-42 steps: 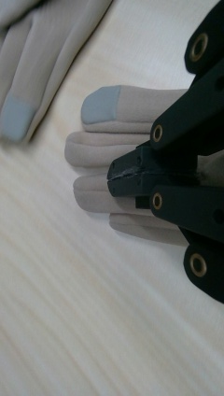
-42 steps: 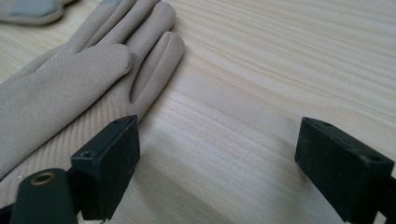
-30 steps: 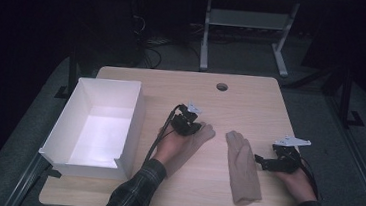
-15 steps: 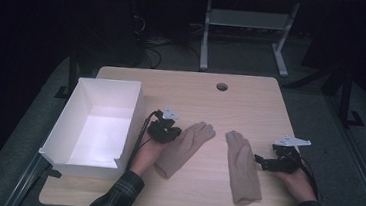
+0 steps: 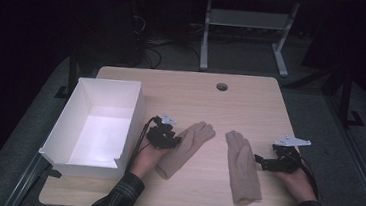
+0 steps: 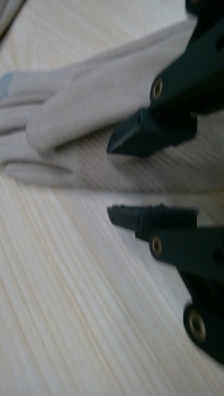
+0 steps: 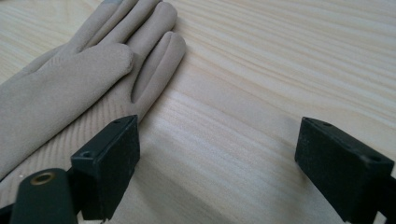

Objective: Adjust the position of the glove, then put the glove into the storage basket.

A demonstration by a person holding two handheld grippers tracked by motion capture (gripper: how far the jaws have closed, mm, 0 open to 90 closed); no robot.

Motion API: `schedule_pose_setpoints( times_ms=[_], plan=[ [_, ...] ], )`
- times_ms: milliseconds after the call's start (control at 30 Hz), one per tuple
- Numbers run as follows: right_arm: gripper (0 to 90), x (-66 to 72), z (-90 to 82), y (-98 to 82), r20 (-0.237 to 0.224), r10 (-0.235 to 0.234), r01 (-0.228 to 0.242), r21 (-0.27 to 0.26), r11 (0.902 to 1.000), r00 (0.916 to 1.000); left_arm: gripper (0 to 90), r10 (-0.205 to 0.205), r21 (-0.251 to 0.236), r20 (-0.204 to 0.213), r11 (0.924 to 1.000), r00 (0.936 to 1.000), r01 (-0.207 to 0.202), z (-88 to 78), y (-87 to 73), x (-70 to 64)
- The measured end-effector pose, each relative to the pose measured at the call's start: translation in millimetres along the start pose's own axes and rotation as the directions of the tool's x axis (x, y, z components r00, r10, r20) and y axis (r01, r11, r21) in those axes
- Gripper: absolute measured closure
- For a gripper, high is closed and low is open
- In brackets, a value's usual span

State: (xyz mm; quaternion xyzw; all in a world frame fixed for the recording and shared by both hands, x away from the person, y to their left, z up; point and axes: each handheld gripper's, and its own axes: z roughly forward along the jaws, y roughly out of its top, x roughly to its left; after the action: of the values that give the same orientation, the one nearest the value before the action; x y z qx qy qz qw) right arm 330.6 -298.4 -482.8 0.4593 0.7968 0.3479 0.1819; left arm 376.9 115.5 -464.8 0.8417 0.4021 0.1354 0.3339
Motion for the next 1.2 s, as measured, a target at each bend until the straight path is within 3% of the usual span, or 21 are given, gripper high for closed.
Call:
schedule_pose_setpoints(
  times_ms=[33, 100, 167, 200, 333, 500, 533, 600, 733, 833, 1033, 1200],
  plan=[
    [13.6, -0.1, 0.1, 0.1, -0.001, -0.002, 0.002, 0.0, 1.0, 1.0, 53.5, -0.007, -0.007, 0.0, 1.0, 1.0, 0.007, 0.2, -0.7, 0.7],
    [13.6, 0.0, 0.1, 0.2, -0.001, -0.002, 0.002, 0.001, 1.0, 1.0, 55.5, -0.004, -0.012, 0.018, 0.9999, 0.9998, 0.004, 0.0, -1.4, 0.6],
    [13.6, 0.2, 0.0, 0.2, -0.004, -0.004, 0.004, 0.002, 1.0, 1.0, 68.7, -0.002, -0.014, 0.056, 0.9999, 0.9984, 0.003, 0.2, -1.0, -1.8],
    [13.6, 0.2, 0.0, 0.2, -0.004, -0.004, 0.004, 0.002, 1.0, 1.0, 73.9, -0.002, -0.014, 0.056, 0.9999, 0.9984, 0.003, 0.2, -1.0, -1.8],
    [15.9, 1.4, -0.5, 0.3, -0.017, -0.01, 0.01, 0.002, 1.0, 0.9998, 84.0, -0.022, -0.003, 0.088, 0.9997, 0.9959, 0.022, 0.2, 0.4, -1.2],
    [27.0, -0.1, -7.8, 1.3, -0.064, -0.006, 0.007, 0.007, 1.0, 0.998, 86.3, -0.043, 0.006, 0.101, 0.9991, 0.994, 0.042, -1.0, 2.4, 0.4],
    [29.2, 0.2, -10.2, 1.1, -0.072, -0.01, 0.01, 0.002, 0.9999, 0.9973, 86.4, -0.066, -0.002, 0.119, 0.9977, 0.9906, 0.067, -2.4, 2.9, 0.9],
    [39.5, 0.8, -15.0, 1.0, -0.098, -0.011, 0.011, -0.001, 0.9999, 0.9951, 86.4, -0.073, -0.016, 0.133, 0.997, 0.9884, 0.076, -5.6, 3.9, -0.1],
    [68.5, 4.4, -24.5, 0.3, -0.156, -0.058, 0.059, 0.0, 0.9983, 0.986, 86.5, -0.083, -0.051, 0.162, 0.9945, 0.9834, 0.092, -13.8, 6.9, -2.0],
    [81.5, 9.7, -27.3, 0.1, -0.189, -0.094, 0.098, 0.013, 0.9951, 0.9776, 86.5, -0.096, -0.073, 0.177, 0.9912, 0.9796, 0.11, -18.2, 8.4, -3.4],
    [88.4, 20.5, -22.2, 2.4, -0.273, -0.126, 0.142, 0.039, 0.9891, 0.9538, 86.5, -0.092, -0.095, 0.198, 0.9891, 0.9758, 0.112, -26.1, 12.4, -4.9],
    [89.1, 26.8, -20.7, 4.0, -0.309, -0.144, 0.164, 0.041, 0.9856, 0.9402, 86.5, -0.085, -0.107, 0.216, 0.9882, 0.9727, 0.11, -29.7, 15.1, -10.3]
  ],
)
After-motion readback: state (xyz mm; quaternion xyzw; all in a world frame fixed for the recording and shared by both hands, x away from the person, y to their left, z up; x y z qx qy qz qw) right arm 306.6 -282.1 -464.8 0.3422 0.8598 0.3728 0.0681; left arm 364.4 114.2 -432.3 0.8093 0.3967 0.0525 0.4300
